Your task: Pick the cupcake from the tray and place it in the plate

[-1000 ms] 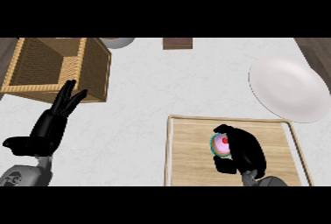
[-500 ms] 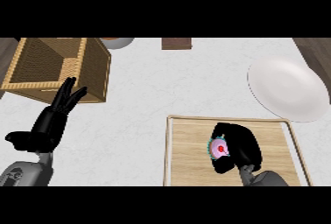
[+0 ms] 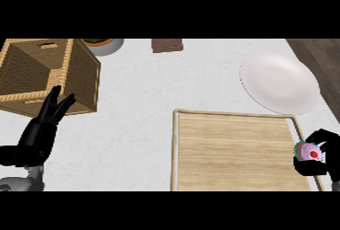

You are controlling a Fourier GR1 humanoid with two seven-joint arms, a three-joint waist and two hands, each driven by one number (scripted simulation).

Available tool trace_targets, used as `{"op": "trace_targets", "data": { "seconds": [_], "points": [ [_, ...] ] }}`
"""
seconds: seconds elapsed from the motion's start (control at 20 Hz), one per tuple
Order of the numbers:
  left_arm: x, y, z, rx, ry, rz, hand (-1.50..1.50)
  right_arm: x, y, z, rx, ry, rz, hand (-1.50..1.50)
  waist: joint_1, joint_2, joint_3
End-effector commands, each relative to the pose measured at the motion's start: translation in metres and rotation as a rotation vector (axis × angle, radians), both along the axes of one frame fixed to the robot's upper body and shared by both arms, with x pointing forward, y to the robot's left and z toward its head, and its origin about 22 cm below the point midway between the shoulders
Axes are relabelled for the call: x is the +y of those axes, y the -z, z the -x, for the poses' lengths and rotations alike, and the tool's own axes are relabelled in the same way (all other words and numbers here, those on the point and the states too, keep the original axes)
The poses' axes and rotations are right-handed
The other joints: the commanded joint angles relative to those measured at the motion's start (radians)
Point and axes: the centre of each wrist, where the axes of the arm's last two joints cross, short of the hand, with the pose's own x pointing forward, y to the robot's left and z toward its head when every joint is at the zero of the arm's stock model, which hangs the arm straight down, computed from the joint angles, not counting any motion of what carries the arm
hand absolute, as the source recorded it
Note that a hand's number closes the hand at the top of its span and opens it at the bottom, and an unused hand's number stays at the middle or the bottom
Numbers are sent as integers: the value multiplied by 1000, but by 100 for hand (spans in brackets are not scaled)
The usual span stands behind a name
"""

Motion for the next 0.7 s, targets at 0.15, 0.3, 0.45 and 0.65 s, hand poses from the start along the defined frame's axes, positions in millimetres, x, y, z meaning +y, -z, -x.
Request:
{"op": "trace_targets", "data": {
  "seconds": [0.15,0.3,0.45,0.65],
  "points": [
    [5,41,24,192,-43,18,0,-93,-28,59,-158,151,67,150,17,14,-19],
    [10,32,21,193,-52,17,0,-103,-49,73,-217,145,75,150,32,13,-19],
    [9,19,17,192,-15,13,0,-120,-69,76,-297,167,133,150,54,15,-19],
    [11,21,8,172,-39,12,0,-106,-88,81,-445,133,187,150,50,16,-20]
  ]
}}
